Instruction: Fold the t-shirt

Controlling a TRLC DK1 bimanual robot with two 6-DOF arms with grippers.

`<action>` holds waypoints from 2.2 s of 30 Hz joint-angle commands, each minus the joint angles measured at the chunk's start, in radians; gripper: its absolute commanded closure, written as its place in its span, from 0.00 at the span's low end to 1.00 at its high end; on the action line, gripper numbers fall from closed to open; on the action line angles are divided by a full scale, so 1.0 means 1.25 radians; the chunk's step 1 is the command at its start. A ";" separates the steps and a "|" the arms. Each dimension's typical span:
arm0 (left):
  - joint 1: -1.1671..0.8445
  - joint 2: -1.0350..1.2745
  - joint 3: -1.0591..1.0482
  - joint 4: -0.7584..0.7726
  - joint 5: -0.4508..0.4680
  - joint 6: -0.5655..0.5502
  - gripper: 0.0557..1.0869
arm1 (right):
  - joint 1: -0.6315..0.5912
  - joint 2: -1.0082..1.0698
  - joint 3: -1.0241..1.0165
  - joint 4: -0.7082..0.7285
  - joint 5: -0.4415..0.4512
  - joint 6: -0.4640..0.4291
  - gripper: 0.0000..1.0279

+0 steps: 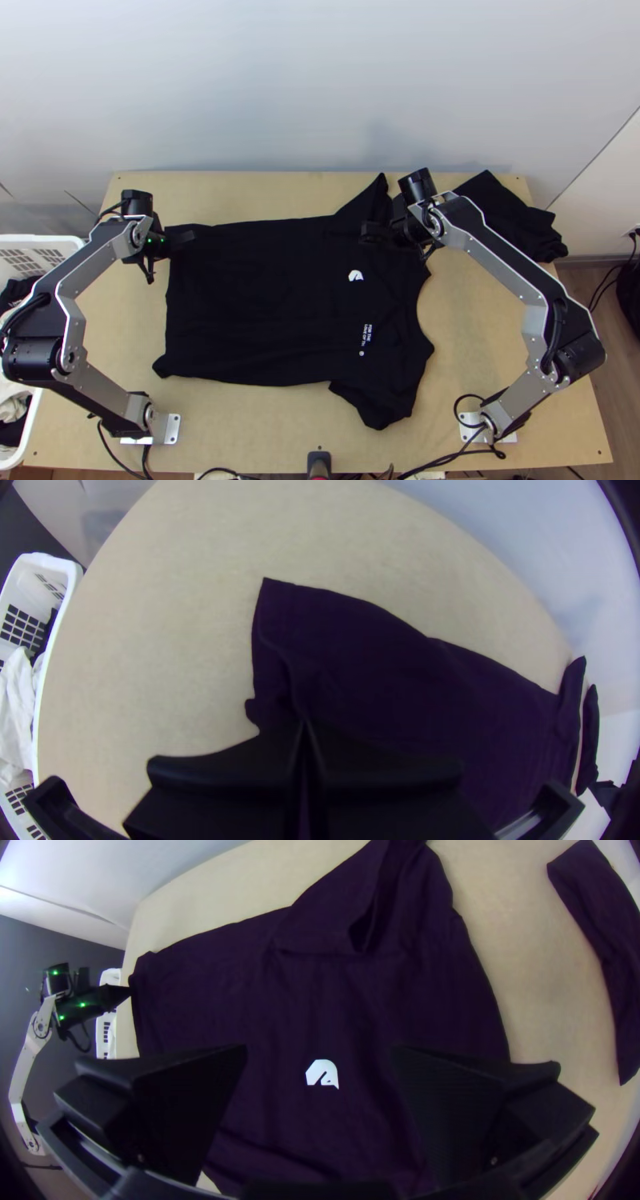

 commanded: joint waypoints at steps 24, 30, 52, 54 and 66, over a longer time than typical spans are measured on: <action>0.013 0.006 0.140 -0.030 0.000 -0.030 0.96 | 0.021 0.316 0.265 0.087 0.088 0.008 0.08; 0.018 0.007 0.143 -0.032 0.000 -0.030 0.96 | 0.024 0.360 0.316 0.087 0.108 0.009 0.10; 0.026 0.001 0.143 -0.032 0.000 -0.035 0.96 | 0.043 0.368 0.395 0.046 0.267 0.000 0.97; 0.027 0.002 0.159 -0.032 0.002 -0.044 0.96 | 0.038 0.350 0.395 0.054 0.303 -0.002 0.97; 0.058 0.068 0.318 -0.028 -0.023 -0.076 0.96 | 0.008 0.274 0.425 0.152 0.386 -0.070 0.97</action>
